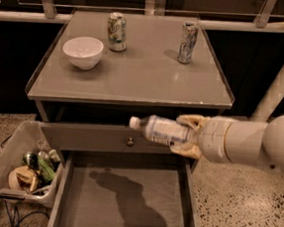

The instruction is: Pick blue plastic bottle from middle drawer and place on counter

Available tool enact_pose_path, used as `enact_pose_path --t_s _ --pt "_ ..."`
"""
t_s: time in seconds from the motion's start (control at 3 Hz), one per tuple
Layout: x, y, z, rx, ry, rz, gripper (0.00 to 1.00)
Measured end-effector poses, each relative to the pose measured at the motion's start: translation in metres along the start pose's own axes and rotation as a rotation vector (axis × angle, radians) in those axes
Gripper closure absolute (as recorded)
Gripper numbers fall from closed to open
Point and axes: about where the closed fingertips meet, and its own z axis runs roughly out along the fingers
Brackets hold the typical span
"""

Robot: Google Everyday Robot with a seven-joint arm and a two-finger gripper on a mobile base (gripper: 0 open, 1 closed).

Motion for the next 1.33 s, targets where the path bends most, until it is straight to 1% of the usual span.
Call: enact_pose_path --t_s 0.33,0.67,1.0,1.33 --pt "-0.044 -0.040 -0.052 0.082 -0.010 -0.091 1.00" --pt "-0.044 -0.040 -0.052 0.082 -0.010 -0.091 1.00" --pt "-0.052 -0.043 -0.039 0.076 0.023 -0.143 1.00" --pt "-0.066 -0.075 -0.009 0.088 0.016 -0.198 1.00"
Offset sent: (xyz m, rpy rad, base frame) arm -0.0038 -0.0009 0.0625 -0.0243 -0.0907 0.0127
